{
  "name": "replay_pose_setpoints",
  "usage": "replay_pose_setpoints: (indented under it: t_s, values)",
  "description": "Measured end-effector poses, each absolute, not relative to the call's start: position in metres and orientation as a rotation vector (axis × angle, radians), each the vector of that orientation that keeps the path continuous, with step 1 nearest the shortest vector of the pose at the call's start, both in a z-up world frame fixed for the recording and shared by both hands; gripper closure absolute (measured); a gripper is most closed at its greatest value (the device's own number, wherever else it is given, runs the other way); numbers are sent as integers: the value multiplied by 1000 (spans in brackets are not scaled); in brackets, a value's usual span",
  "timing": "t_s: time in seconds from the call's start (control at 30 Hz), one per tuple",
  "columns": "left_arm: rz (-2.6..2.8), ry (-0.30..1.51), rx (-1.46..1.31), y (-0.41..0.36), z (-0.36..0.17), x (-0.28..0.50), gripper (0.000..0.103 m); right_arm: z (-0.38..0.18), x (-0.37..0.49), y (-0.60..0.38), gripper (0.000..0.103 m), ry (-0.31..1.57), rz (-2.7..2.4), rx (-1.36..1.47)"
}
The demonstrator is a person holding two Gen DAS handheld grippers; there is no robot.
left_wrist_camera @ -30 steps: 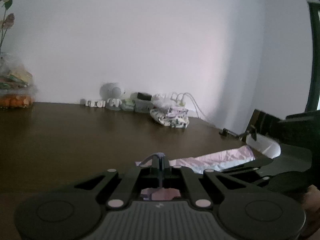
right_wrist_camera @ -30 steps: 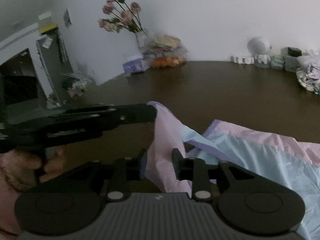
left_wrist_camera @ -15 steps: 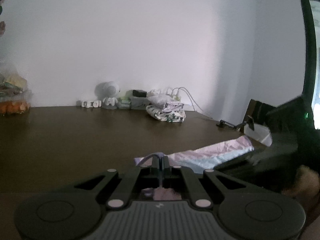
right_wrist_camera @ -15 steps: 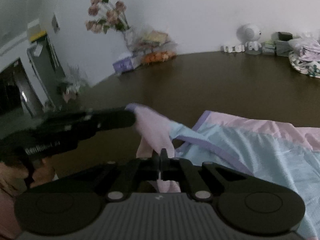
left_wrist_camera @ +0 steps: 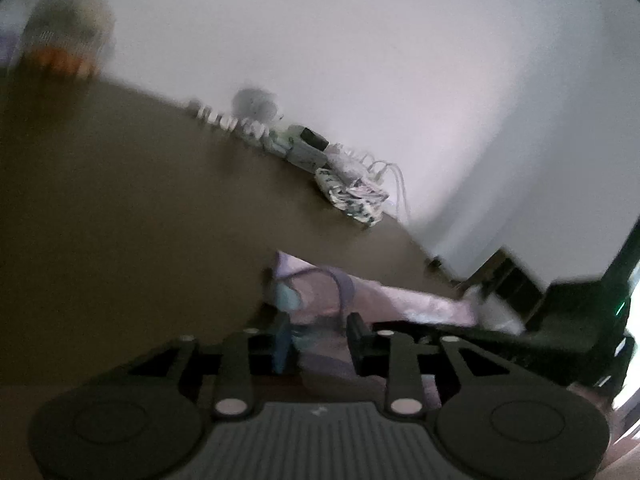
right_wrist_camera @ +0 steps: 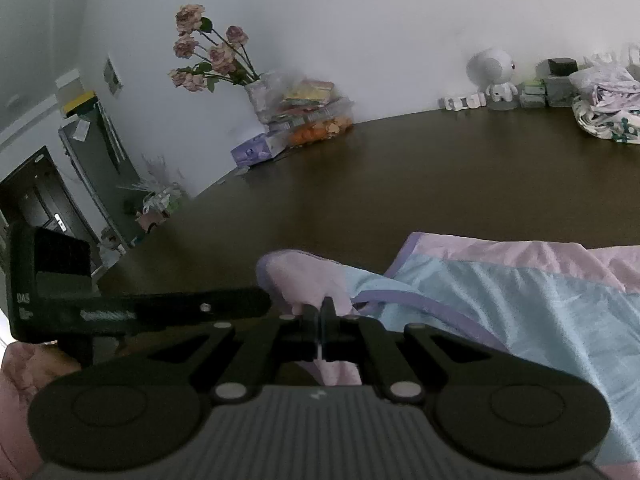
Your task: Fold clothes
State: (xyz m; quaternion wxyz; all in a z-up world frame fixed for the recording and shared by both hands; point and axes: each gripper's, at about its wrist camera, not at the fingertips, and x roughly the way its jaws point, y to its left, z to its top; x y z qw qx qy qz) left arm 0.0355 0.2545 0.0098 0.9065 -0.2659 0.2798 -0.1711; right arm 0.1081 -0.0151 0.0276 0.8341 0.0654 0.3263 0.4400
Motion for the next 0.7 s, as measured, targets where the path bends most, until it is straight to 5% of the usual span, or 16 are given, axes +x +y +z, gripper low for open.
replay_pose_setpoints:
  t_s: [0.27, 0.4, 0.47, 0.6, 0.7]
  values:
    - [-295, 679, -765, 255, -1, 48, 75, 30, 94, -7, 102, 644, 943, 47]
    - [-264, 685, -830, 254, -10, 55, 102, 32, 87, -7, 102, 620, 951, 16]
    - [-266, 661, -831, 253, -12, 54, 103, 32, 85, -8, 102, 611, 954, 3]
    - [-290, 578, -682, 246, 1, 47, 103, 34, 92, -19, 102, 626, 964, 59]
    - [-330, 458, -324, 230, 21, 32, 103, 36, 103, -33, 102, 660, 956, 132]
